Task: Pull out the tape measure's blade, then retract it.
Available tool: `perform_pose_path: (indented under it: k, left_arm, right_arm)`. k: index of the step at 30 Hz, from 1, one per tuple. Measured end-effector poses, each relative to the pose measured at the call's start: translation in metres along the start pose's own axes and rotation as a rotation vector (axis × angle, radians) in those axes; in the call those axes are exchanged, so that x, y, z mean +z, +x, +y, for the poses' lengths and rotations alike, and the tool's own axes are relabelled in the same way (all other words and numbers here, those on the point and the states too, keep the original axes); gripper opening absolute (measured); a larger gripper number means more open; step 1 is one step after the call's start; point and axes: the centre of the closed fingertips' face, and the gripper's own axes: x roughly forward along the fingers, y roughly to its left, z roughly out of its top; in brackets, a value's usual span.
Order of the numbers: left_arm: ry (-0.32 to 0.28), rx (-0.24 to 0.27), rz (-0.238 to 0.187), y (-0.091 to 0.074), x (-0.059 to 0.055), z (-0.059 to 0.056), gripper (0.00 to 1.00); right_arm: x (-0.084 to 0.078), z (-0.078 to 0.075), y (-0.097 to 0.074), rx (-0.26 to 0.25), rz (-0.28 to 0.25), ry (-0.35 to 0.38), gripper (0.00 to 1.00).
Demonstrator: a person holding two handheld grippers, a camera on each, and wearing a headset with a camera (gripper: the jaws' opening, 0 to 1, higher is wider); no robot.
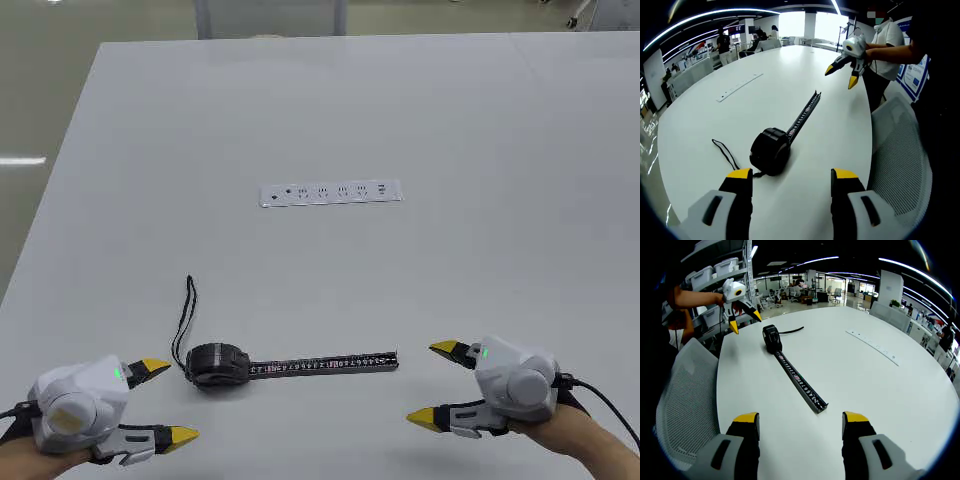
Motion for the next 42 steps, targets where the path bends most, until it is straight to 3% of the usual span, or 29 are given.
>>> perform_pose_path:
  k: [8, 20, 26, 38, 42]
  left_arm:
    - [-0.055, 0.084, -0.028, -0.01, 0.004, -0.005, 0.66]
    - [-0.12, 0.146, -0.062, -0.017, 0.008, -0.03, 0.76]
    - [-0.16, 0.201, -0.095, -0.02, 0.014, -0.034, 0.8]
    - [-0.188, 0.22, -0.115, -0.017, 0.02, -0.055, 0.9]
    - [-0.203, 0.251, -0.129, -0.018, 0.023, -0.055, 0.96]
  right_arm:
    - [0.002, 0.01, -0.009, -0.051, -0.037, 0.058, 0.76]
    - [0.005, 0.029, -0.019, -0.102, -0.067, 0.119, 0.84]
    - [0.008, 0.039, -0.023, -0.117, -0.072, 0.135, 0.87]
    - [0.018, 0.05, -0.032, -0.16, -0.098, 0.167, 0.92]
    - [0.02, 0.053, -0.033, -0.178, -0.107, 0.177, 0.93]
